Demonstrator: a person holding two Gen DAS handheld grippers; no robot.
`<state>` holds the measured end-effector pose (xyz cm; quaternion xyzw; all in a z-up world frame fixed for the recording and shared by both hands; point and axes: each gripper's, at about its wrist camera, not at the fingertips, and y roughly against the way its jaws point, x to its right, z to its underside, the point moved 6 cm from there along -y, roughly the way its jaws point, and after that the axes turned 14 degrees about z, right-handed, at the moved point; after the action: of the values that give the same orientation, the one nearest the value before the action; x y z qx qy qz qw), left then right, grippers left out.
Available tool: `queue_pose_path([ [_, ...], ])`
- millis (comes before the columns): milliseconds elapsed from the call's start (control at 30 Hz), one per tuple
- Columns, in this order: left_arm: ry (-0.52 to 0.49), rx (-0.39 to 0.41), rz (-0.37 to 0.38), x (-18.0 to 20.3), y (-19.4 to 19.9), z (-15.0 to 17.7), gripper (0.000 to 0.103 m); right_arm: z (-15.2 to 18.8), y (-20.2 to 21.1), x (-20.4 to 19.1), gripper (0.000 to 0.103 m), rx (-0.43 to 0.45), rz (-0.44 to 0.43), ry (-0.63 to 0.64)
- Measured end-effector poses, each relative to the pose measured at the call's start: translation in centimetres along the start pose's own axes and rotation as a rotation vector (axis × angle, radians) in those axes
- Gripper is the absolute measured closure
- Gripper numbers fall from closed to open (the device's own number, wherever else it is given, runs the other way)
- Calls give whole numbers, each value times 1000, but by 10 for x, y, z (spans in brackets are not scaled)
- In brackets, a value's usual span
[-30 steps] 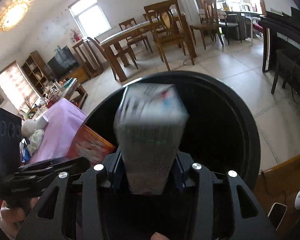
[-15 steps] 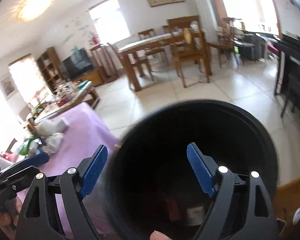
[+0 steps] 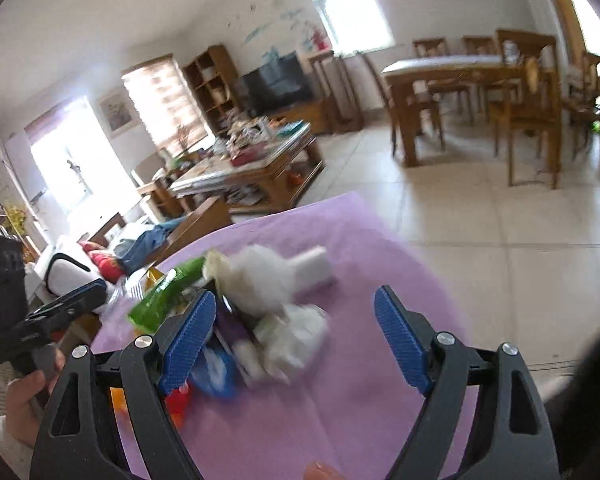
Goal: Collect trash
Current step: 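Grasp the green snack bag with the left tool while the right tool grasps the white fluffy ball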
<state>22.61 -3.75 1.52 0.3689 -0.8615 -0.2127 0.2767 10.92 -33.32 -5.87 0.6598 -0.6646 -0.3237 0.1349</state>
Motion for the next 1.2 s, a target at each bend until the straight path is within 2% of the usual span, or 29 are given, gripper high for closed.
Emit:
queue_pose_path([
  [67,-9,-61,-18,-18,-17,-19,14,-11,-27,-10,22,-46,-22,-20],
  [167,-21,-163,-22,-34,-42,-30,15,-17,-62,-18,23,-120,-26,-43],
  [200,-26,-201,-34,-41,-53,-33,16,-15,-72,-22,30,-145,-18,-42],
  [267,-25,-253,-57,-58,-73,-38,20,-10,-88,-25,35,-199,-21,-32],
  [333,-10,-288,-60,-66,-91,-34,20,-4,-94,-32,35,-217,-20,-9],
  [433,12,-311,-43,-76,-106,-24,28,1,-92,-41,35,-206,-12,46],
  [467,16,-309,-41,-76,-108,-20,33,4,-91,-46,35,-205,-6,81],
  [500,36,-309,-14,-80,-114,-21,44,4,-93,-47,36,-207,-6,98],
  [533,56,-310,8,-83,-116,-19,50,5,-94,-50,39,-211,-4,116],
  [567,63,-306,13,-82,-117,-14,60,8,-95,-53,50,-214,-2,137],
  [600,53,-293,2,-81,-116,-12,64,10,-95,-54,58,-216,-1,152],
  [767,74,-250,49,-66,-106,0,69,9,-84,-51,62,-194,-40,125],
  [933,94,-155,84,-52,-86,4,70,4,-54,-42,62,-128,-85,41],
  [1067,65,-71,129,-15,-57,6,70,3,-12,-19,62,-58,-121,-32],
  [1200,9,-7,198,38,-33,13,70,7,26,-2,62,3,-155,-86],
])
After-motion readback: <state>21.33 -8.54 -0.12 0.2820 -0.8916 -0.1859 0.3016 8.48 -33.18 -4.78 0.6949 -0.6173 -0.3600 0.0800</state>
